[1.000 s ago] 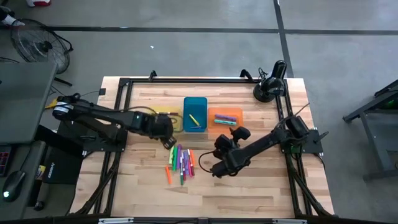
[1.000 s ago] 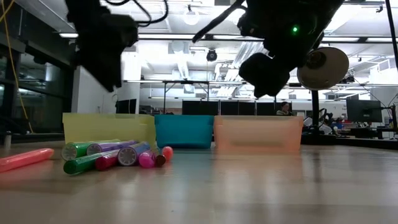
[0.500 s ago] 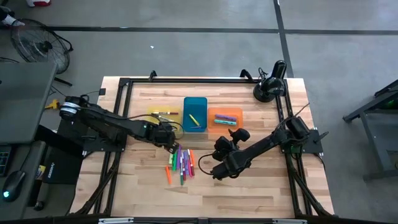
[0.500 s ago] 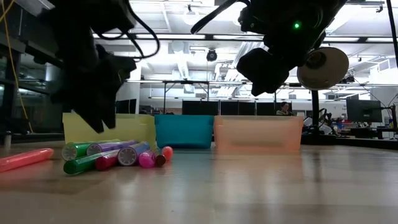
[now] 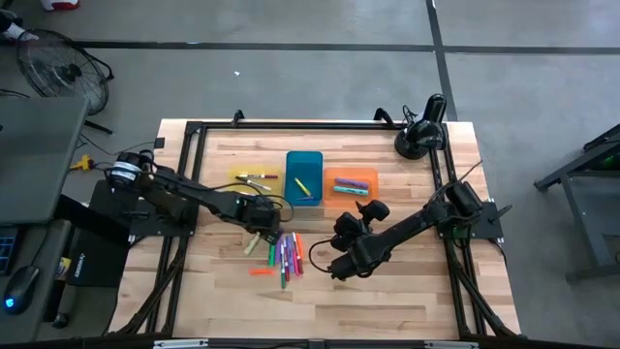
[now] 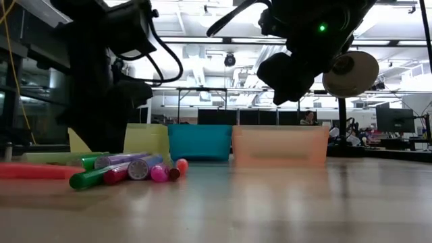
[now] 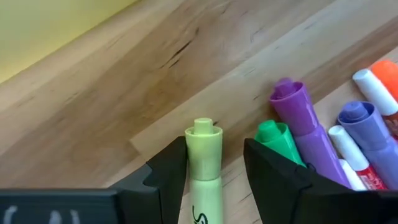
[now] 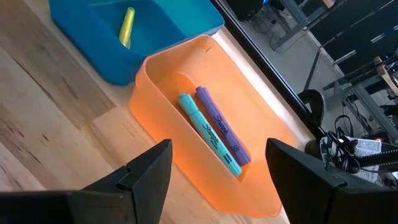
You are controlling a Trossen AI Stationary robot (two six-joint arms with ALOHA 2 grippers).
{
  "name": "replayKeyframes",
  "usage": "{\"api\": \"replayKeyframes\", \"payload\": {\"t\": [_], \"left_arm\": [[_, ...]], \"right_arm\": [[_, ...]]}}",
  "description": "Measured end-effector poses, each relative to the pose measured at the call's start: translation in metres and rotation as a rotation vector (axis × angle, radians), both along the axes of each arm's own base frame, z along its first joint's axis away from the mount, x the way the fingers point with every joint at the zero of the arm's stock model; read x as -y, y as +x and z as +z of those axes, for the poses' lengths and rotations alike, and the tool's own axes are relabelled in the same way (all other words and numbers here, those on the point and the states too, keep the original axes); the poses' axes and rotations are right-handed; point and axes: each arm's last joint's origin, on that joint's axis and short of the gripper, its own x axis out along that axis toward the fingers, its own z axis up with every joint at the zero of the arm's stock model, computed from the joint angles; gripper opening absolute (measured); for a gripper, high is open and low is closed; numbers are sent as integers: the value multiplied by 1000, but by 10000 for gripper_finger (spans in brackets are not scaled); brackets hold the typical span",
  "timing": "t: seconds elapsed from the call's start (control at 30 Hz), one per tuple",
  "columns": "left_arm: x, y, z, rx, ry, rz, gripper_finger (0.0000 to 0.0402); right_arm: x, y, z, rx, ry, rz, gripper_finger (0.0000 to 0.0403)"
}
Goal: Pick & Place Markers
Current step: Put the light green highlighter into the orange bin
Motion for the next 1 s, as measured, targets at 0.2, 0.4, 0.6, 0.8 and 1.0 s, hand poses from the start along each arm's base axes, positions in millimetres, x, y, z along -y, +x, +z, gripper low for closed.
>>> {"api": "replayKeyframes", "payload": {"t": [0.2, 0.4, 0.6, 0.8, 1.0], "left_arm": [[5, -2, 4, -55, 11, -57, 158], [11, -4, 4, -72, 10, -92, 158], [12, -6, 3, -92, 10, -103, 158], [12, -6, 2, -95, 9, -108, 158], [12, -6, 2, -98, 17, -135, 158]], "right_arm": [[0, 0, 0, -7, 1, 3, 248], [0, 0, 0, -7, 2, 3, 248], [0, 0, 0, -9, 6, 1, 248], [0, 0, 0, -10, 8, 1, 248], [0, 0, 0, -14, 8, 2, 248]]}}
